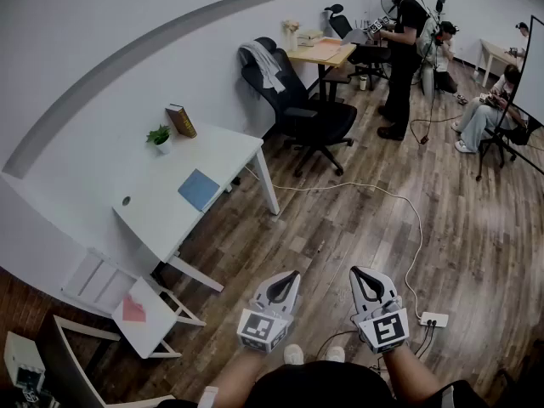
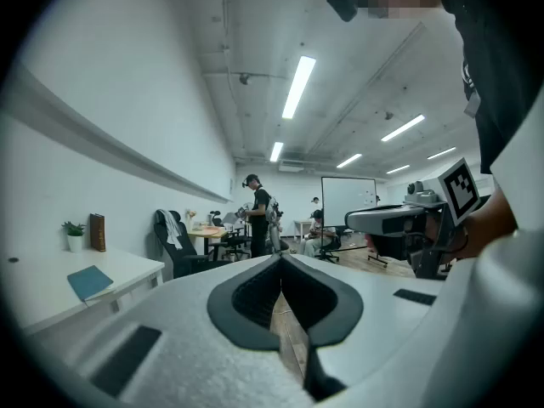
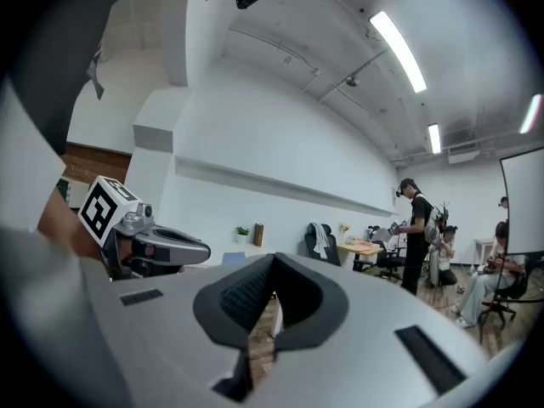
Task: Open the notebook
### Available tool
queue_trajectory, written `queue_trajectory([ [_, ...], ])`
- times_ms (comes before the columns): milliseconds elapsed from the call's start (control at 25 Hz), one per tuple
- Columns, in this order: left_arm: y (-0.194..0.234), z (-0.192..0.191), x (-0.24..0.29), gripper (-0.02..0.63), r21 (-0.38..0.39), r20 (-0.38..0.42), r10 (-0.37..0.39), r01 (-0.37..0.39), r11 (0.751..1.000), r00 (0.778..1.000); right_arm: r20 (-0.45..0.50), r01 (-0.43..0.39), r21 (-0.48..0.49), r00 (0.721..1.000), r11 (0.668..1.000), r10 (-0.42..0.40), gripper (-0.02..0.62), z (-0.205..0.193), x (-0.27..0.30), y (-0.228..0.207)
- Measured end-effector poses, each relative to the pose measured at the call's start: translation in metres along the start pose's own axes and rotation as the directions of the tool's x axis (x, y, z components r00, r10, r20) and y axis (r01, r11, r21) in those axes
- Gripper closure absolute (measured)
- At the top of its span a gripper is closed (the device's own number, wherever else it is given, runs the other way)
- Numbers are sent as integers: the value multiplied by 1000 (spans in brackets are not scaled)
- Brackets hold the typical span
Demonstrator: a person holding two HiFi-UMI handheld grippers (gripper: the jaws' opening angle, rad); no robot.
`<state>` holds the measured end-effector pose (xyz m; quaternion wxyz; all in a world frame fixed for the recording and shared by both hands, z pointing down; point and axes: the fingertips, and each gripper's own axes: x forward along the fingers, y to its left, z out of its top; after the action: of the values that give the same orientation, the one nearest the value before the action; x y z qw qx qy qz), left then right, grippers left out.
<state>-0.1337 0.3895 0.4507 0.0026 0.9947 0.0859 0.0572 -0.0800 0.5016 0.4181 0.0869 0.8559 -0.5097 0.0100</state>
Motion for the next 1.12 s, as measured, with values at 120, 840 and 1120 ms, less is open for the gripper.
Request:
queue_trajectory([
  [120, 12, 2, -7, 601, 28, -27, -11, 12, 1000, 1000, 39, 15, 30, 999, 999, -16, 594, 14, 7, 9],
  [840, 70, -6, -52, 601, 22, -13, -40, 40, 999, 999, 50, 94, 46, 994, 994, -96, 594, 45, 49, 61],
  [1120, 96, -5, -66, 601, 44, -7, -53, 53, 998, 999, 41, 88, 55, 995, 995, -90, 594, 45, 63, 84],
])
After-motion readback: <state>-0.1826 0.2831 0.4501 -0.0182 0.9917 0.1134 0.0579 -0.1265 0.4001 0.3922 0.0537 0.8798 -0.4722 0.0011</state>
